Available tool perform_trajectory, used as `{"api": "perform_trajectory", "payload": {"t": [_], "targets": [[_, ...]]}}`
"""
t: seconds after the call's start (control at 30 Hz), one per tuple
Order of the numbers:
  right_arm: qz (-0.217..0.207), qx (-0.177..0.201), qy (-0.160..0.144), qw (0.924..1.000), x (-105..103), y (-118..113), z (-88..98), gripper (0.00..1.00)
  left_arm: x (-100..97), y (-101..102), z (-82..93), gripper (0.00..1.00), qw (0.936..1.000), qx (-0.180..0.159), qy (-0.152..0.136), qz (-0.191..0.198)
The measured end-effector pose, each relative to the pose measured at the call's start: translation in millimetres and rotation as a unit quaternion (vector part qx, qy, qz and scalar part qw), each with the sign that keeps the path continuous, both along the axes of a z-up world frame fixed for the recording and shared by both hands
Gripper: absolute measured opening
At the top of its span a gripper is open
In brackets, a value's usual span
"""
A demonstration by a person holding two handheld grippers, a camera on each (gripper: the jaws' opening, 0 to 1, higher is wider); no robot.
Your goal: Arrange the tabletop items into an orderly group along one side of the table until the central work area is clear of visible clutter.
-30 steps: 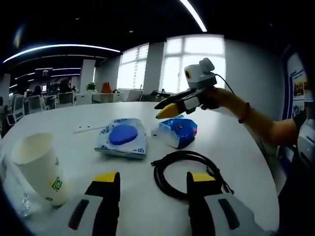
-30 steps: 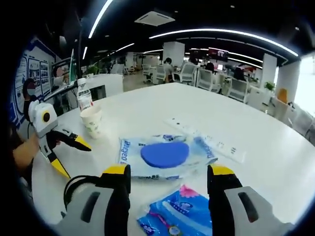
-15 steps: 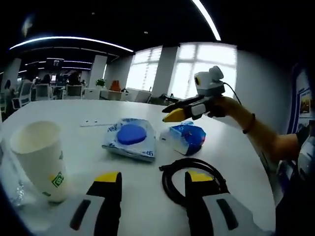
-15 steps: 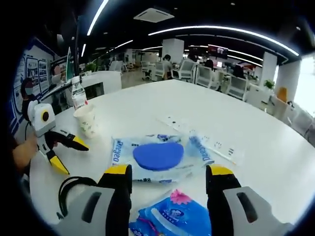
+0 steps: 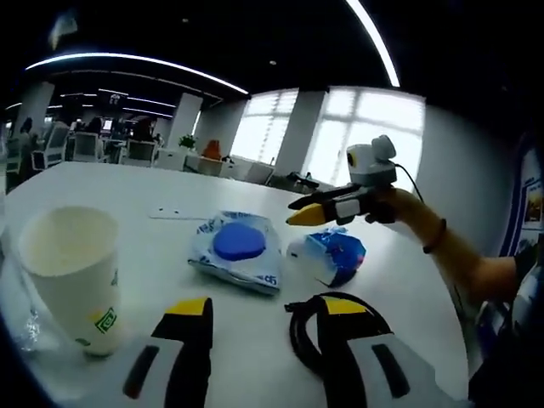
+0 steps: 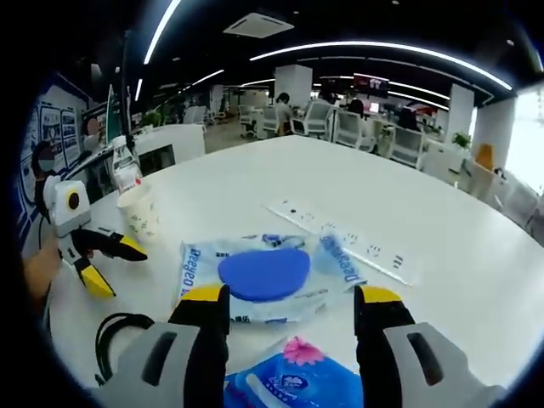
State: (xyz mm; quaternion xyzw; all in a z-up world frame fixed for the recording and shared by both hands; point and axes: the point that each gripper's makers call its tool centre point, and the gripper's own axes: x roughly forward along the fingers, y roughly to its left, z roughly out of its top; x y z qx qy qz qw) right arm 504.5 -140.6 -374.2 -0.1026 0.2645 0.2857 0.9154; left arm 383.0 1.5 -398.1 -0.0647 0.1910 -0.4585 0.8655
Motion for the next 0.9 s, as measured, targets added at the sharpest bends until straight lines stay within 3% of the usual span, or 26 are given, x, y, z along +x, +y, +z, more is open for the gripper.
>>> {"api": "perform_trajectory", "payload": {"t": [0.2,0.37,0.9], "targets": [[-0.002,0.000,0.001,1.0000,5.6,-0.5,1.4,0.55,15.6,2.5,-3.0,0.46,0.9992,-0.002,0.026,0.030],[-0.003,-0.007,-0.001,1.0000,12.4,-4.0,1.2,0.54,13.8,0.7,-7.0,0.45,0.9985,0.001,0.034,0.042],[-0.028,0.029,0.012,0.9991,27.8,-13.9,8.1,0.49,30.6,-9.3,-9.1,0.41,0.9949,-0.004,0.073,0.069]]}}
